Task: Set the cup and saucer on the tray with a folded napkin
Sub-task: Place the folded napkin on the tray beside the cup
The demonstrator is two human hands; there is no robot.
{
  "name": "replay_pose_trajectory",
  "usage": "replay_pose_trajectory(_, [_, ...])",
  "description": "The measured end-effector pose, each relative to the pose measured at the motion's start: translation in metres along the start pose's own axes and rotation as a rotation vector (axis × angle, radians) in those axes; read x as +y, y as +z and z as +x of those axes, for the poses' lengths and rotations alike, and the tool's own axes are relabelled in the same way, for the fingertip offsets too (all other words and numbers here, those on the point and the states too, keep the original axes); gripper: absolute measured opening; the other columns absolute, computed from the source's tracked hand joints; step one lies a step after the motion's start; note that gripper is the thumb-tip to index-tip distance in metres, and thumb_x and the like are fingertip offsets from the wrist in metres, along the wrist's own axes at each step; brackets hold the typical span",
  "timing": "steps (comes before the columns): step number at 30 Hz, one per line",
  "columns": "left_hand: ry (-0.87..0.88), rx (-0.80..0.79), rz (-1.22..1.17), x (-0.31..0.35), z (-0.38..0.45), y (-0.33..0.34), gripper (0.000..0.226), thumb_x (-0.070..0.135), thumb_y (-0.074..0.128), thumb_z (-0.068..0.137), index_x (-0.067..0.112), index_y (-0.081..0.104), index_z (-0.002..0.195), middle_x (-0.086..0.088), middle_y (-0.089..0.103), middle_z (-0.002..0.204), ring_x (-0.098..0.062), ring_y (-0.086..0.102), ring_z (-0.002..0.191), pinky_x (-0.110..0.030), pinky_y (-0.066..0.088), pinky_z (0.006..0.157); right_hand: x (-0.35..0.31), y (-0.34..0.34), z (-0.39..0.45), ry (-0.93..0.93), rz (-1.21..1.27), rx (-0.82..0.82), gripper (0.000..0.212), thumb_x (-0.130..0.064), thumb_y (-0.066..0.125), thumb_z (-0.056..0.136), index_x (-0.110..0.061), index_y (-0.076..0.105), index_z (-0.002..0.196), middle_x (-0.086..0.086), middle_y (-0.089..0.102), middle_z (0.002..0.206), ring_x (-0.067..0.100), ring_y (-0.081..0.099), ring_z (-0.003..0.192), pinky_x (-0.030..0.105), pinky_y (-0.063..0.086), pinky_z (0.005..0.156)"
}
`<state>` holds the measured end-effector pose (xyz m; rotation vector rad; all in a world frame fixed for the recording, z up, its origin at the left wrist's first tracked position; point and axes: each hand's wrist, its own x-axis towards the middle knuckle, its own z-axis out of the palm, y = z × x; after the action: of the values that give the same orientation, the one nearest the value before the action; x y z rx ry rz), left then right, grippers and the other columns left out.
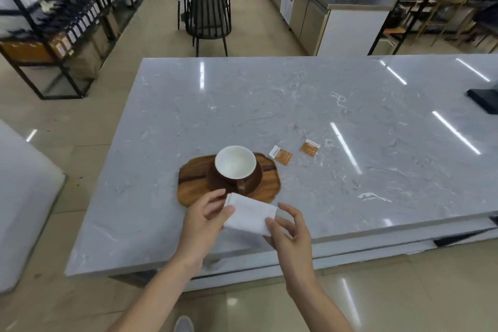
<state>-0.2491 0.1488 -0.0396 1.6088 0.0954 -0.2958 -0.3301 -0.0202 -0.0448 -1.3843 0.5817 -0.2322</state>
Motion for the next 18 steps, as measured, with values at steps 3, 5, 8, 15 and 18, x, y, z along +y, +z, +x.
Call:
replay_pose_trajectory(3, [0.094,-0.004,0.144,-0.005,0.027,-0.036,0.036,0.028,0.076,0.089,0.044,0.067,0.119,0.015,0.073,0.115,-0.006,0.07,0.102,-0.032,0.06,0.087,0.011,0.043,-0.001,-0.101,-0.116,0.022,0.023,-0.024,0.071,0.096,-0.038,0.062,0.112,-0.004,0.067,0.116,0.014,0.074,0.097,0.035,0.065,0.075])
replay_pose_trajectory(5, [0.149,-0.007,0.236,-0.009,0.047,-0.058,0.029,0.029,0.074,0.09,0.043,0.07,0.115,0.018,0.073,0.113,-0.003,0.069,0.1,-0.031,0.059,0.086,0.02,0.069,0.0,-0.169,-0.222,0.033,0.014,-0.024,0.068,0.098,-0.035,0.068,0.107,-0.005,0.064,0.117,0.009,0.069,0.102,0.034,0.064,0.081])
replay_pose_trajectory(8, [0.201,-0.037,0.338,-0.014,0.078,-0.084,0.019,0.029,0.072,0.091,0.039,0.075,0.107,0.018,0.075,0.107,-0.003,0.07,0.096,-0.028,0.058,0.083,0.03,0.104,0.001,-0.237,-0.371,0.057,0.014,-0.023,0.067,0.099,-0.035,0.071,0.103,-0.003,0.062,0.117,-0.005,0.065,0.099,0.01,0.055,0.078])
replay_pose_trajectory(15, [0.247,-0.112,0.464,-0.012,0.133,-0.121,0.013,0.027,0.073,0.09,0.031,0.081,0.1,0.028,0.075,0.087,0.004,0.072,0.089,-0.022,0.056,0.08,0.053,0.166,0.005,-0.211,-0.573,0.08,0.036,-0.021,0.069,0.096,-0.015,0.065,0.131,-0.005,0.035,0.142,0.009,0.069,0.096,0.009,0.052,0.091])
replay_pose_trajectory(18, [0.277,-0.161,0.519,-0.009,0.151,-0.124,0.016,0.026,0.072,0.09,0.028,0.08,0.104,0.024,0.075,0.091,0.005,0.071,0.09,-0.013,0.054,0.078,0.06,0.183,0.008,-0.265,-0.652,0.095,0.036,-0.022,0.066,0.097,-0.013,0.065,0.132,-0.003,0.038,0.14,-0.004,0.063,0.098,0.005,0.049,0.089])
